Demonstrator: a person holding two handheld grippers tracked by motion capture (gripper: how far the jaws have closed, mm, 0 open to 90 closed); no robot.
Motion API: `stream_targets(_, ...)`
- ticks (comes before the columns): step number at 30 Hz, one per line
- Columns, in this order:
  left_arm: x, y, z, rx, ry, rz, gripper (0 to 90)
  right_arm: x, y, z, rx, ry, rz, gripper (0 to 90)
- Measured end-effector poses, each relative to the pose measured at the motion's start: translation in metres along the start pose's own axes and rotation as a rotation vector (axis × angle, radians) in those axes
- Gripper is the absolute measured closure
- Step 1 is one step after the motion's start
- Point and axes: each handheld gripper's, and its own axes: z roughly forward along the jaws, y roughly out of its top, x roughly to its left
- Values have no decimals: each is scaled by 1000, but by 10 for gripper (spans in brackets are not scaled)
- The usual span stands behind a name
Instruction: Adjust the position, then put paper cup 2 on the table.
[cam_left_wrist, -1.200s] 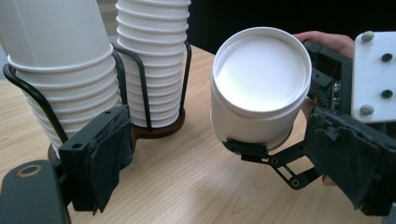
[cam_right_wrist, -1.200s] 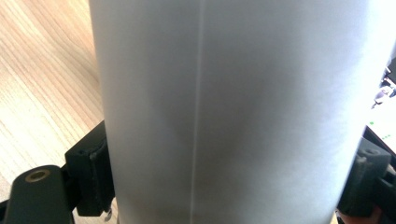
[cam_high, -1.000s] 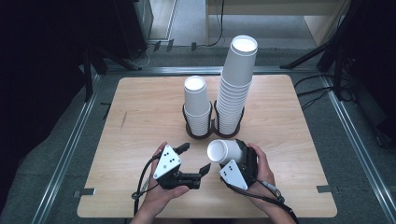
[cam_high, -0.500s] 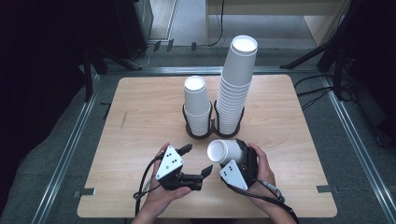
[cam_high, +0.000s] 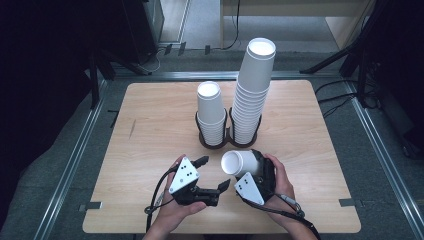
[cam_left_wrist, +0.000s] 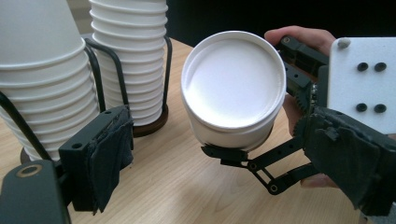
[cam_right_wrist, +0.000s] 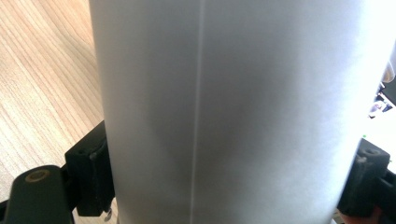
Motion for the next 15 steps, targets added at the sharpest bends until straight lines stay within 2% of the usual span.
stream_targets(15,-3,-1,3,11,-17,0,87,6,1,1,-1,7,-36,136)
